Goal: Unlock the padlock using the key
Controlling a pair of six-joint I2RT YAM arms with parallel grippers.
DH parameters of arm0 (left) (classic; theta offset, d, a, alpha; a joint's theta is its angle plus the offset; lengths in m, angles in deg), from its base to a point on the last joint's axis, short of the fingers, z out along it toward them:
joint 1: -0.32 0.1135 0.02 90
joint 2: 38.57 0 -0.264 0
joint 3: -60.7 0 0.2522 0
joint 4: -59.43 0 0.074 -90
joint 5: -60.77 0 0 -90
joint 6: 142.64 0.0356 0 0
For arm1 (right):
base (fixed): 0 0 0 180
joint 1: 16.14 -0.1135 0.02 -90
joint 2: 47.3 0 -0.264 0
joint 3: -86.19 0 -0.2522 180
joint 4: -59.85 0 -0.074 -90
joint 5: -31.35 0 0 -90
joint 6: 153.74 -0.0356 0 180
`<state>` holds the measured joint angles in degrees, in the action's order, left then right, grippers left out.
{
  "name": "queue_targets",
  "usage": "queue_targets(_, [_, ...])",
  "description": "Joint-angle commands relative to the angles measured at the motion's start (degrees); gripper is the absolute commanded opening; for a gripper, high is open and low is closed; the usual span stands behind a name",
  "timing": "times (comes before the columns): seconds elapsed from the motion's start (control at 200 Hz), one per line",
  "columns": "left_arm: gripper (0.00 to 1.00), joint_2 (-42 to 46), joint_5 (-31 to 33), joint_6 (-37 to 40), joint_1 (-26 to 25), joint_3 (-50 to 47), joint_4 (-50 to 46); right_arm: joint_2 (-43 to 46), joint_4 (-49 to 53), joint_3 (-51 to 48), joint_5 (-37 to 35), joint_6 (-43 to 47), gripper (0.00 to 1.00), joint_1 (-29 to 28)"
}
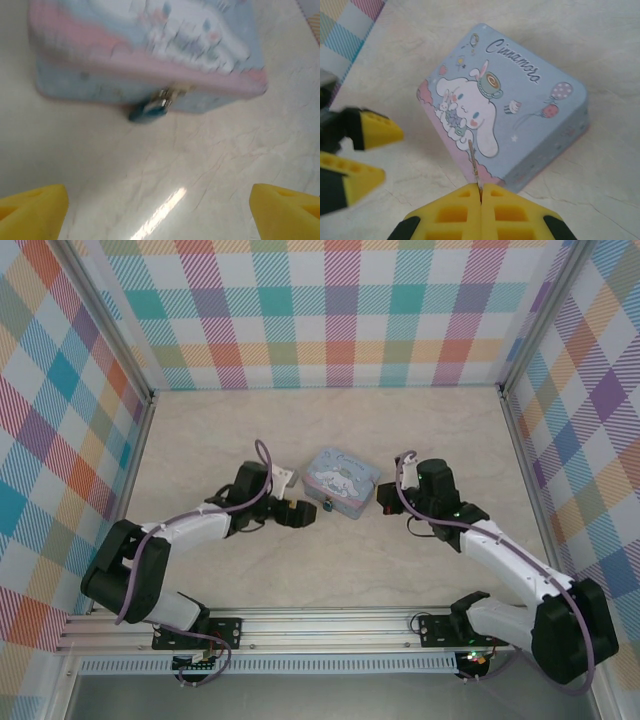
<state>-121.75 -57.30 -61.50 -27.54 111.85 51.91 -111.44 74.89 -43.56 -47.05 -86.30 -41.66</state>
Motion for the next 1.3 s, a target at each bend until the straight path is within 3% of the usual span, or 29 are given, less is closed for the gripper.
queue_targets(0.0, [0.93,0.07,-1.63,-4.74,-1.57,-3.06,15.45,-3.28,-9.04,0.51,4.07,-4.32,0.0,0.21])
queue_targets(0.485, [0.93,-15.76,-3.44,-6.28,-3.56,-0.35,26.71,-15.78,-11.6,6.43,3.87,-8.64,0.0,0.21])
queue_targets(1.08, [0.88,-19.99,-5.93,-5.25,-5.01,1.88,27.33,-23.02,-9.31,8.98,4.14,-8.78,0.0,0.2])
queue_targets(1.295, [0.78,-21.47,-6.17,-4.85,-5.45,3.11,26.3,-23.88,-8.44,8.94,3.96,-8.99,0.0,0.12])
